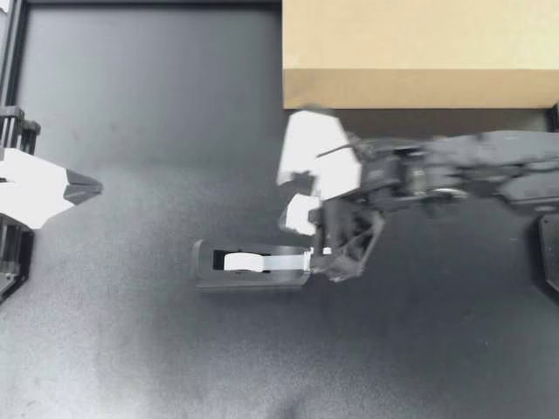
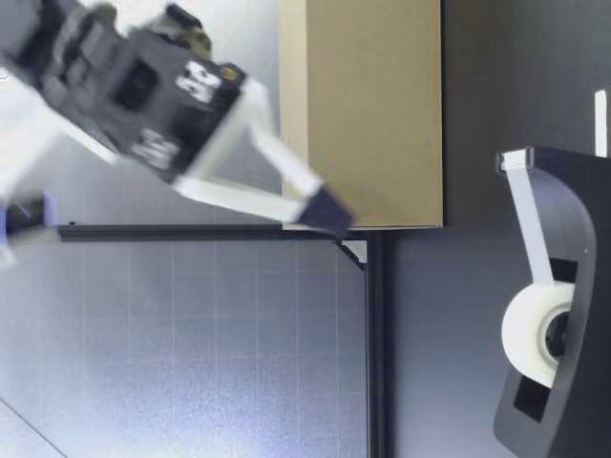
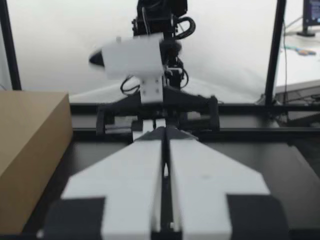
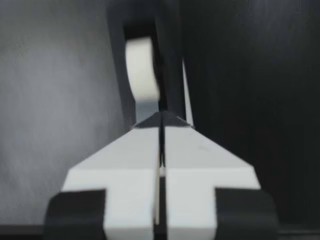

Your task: Cut a small piece of tape from the tape dispenser then place it on the cardboard box's edge.

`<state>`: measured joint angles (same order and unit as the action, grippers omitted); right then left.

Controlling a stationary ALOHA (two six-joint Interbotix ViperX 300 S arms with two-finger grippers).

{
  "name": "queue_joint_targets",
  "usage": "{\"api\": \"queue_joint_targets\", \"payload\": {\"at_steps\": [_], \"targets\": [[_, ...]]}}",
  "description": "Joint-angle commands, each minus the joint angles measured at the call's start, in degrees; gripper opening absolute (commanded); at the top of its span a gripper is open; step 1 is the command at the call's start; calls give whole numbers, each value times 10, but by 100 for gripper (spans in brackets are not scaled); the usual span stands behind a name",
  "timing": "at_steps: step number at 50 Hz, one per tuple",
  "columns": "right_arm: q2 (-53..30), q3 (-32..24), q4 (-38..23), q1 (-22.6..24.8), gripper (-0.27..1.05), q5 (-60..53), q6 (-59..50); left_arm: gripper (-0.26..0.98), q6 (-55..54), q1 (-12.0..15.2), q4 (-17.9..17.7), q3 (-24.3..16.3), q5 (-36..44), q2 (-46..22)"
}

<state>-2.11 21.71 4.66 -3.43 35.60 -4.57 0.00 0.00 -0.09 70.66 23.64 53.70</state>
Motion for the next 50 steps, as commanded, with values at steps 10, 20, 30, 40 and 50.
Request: {"api": "queue_joint_targets", "payload": {"at_steps": [10, 20, 30, 40, 50], "targets": [[-62, -97, 57, -22, -13, 125, 73, -13, -2, -2, -1, 1, 4, -8], [-95, -120, 232, -84, -12, 181, 223, -13, -4, -2, -1, 4, 4, -16], [-142, -152, 366, -144, -5, 278, 332, -13, -4, -2, -1, 4, 18, -33], [-195, -200, 374, -156, 22, 323, 334, -13, -5, -2, -1, 4, 32, -47], [-228, -215, 374, -156, 52, 330, 340, -13, -5, -2, -2, 7, 33, -52]]}}
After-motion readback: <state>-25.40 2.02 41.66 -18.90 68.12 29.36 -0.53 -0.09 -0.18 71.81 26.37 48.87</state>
